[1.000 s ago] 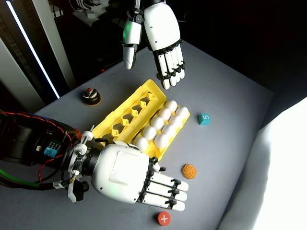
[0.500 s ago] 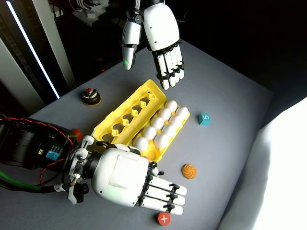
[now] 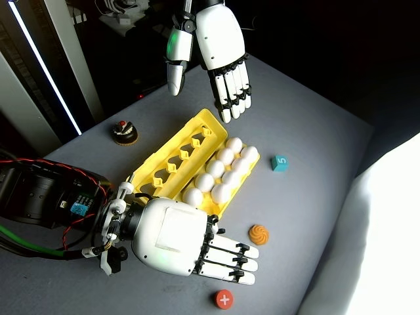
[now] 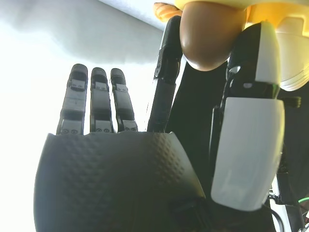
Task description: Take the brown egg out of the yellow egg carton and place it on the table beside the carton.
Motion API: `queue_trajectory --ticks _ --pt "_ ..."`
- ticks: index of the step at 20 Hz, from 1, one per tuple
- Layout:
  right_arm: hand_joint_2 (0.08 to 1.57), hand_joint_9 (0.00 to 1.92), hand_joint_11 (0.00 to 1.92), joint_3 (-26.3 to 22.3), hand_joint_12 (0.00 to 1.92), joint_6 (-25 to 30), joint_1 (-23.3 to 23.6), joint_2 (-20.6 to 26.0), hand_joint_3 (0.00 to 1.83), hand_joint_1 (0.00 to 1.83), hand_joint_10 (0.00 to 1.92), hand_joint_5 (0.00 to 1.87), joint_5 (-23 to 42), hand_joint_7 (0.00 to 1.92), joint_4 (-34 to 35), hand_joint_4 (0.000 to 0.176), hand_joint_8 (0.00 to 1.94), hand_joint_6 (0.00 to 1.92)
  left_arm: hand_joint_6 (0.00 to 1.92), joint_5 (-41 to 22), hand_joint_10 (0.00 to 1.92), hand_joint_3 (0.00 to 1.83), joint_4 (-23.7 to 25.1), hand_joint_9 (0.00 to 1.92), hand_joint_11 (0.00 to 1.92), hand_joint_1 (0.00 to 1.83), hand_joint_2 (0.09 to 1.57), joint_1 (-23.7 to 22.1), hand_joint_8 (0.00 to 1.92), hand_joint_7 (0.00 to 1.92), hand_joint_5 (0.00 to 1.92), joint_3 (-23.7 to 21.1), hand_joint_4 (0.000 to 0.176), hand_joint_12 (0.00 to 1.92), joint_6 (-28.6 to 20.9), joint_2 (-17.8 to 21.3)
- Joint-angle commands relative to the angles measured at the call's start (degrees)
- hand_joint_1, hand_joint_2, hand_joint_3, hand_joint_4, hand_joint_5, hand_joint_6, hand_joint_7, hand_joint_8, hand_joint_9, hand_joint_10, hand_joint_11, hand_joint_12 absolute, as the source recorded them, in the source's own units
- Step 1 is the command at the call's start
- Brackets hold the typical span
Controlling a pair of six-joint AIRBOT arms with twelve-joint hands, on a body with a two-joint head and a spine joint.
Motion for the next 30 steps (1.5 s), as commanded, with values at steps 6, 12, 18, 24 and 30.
queue_trajectory --ticks 6,12,18,24,30 --pt "0.99 0.0 0.0 0.3 0.0 0.2 2.4 0.4 0.0 1.09 0.0 1.27 6.2 0.08 -1.5 0.176 0.01 0.51 0.0 -1.8 0.0 0.0 3.4 0.0 0.0 0.0 1.2 -0.3 0.0 0.0 0.06 -0.3 0.0 0.0 -0.3 0.2" --pt "0.99 0.0 0.0 0.0 0.0 -0.1 4.3 1.5 0.0 1.1 0.0 1.29 6.0 0.12 -1.5 0.176 0.0 0.47 0.0 -1.8 0.0 0.0 3.4 0.0 0.0 0.0 1.2 -0.3 0.0 0.0 0.04 -0.3 0.0 0.0 -0.3 0.2" --pt "0.96 0.0 0.0 -0.9 0.0 -1.2 3.9 5.8 0.0 1.12 0.0 1.4 4.9 0.18 -1.5 0.176 0.0 0.25 0.0 -1.8 0.0 0.0 3.4 0.0 0.0 0.0 1.2 -0.3 0.0 0.0 0.03 -0.2 0.0 0.0 -0.3 0.2" --pt "0.96 0.0 0.0 -1.6 0.0 -1.3 0.7 9.7 0.0 1.11 0.0 1.37 4.7 0.18 -1.6 0.176 0.0 0.3 0.0 -1.8 0.0 0.0 3.4 0.0 0.0 0.0 1.2 -0.3 0.0 0.0 0.05 -0.3 0.0 0.0 -0.3 0.2" --pt "0.96 0.02 0.0 -1.6 0.0 -1.2 -1.4 10.0 0.0 1.11 0.0 1.39 5.8 0.2 -3.1 0.176 0.0 0.26 0.0 -1.8 0.0 0.0 3.4 0.0 0.0 0.0 1.2 -0.3 0.0 0.0 0.05 -0.3 0.0 0.0 -0.3 0.2"
